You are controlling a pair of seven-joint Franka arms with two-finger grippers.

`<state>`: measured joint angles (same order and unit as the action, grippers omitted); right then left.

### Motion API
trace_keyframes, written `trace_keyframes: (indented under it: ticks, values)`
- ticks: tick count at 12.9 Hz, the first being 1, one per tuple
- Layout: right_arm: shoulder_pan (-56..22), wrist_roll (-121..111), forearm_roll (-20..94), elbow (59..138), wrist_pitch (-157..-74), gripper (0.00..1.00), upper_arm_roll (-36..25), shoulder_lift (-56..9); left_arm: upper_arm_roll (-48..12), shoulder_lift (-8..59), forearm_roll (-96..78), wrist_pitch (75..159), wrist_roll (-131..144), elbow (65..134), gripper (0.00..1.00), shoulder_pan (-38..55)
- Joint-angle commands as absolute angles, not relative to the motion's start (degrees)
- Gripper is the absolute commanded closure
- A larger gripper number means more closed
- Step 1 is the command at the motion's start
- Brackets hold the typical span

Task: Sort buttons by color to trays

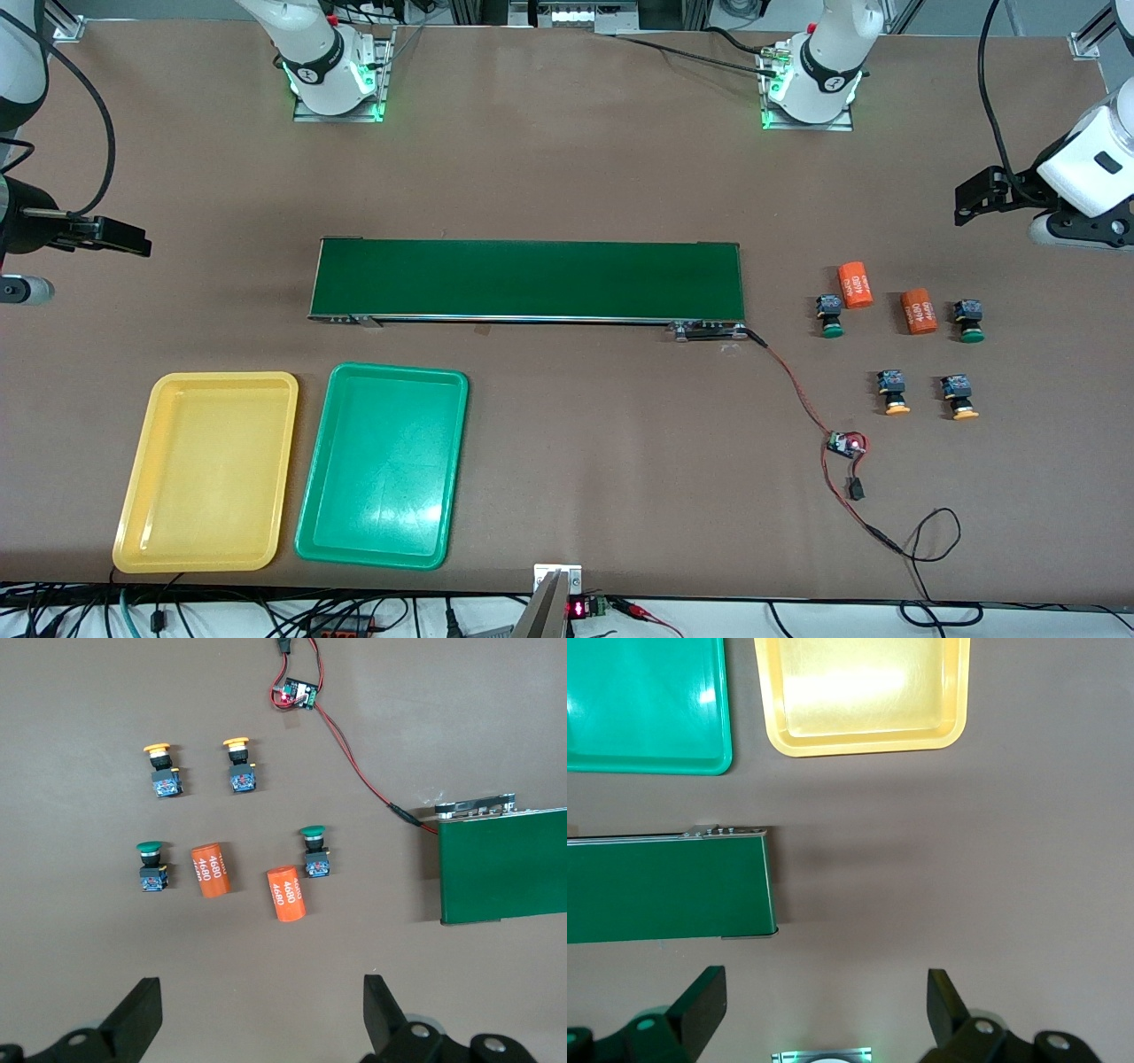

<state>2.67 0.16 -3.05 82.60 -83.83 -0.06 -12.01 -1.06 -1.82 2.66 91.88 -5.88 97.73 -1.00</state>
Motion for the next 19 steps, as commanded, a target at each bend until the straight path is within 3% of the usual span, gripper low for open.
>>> trace_keyframes:
  ticks: [1,9,12,15,19]
  values:
    - [2.9,1.05,-2.99,84.2,-84.81,0.0,0.44,-10.46,-1.23,-1.14,1.85,91.23,-6.06,95.98,0.0,-1.23]
    - [2.99,1.05,-3.25,84.29,-86.22,0.0,0.44,-10.9,-0.97,0.44,1.84,91.23,-5.36,95.1,0.0,-1.14]
    - [2.73,0.79,-3.43,84.37,-86.84,0.0,0.44,-10.9,-0.79,5.97,2.37,88.17,-5.36,90.1,0.0,-1.14]
    - [2.37,0.44,-3.52,84.38,-87.01,0.0,0.44,-10.99,-0.7,9.47,2.46,86.74,-5.8,90.62,0.0,-2.02]
    - [2.2,0.09,-3.6,84.38,-87.1,0.0,0.44,-10.99,-0.7,16.68,2.64,100.51,-5.71,92.72,0.0,-4.74]
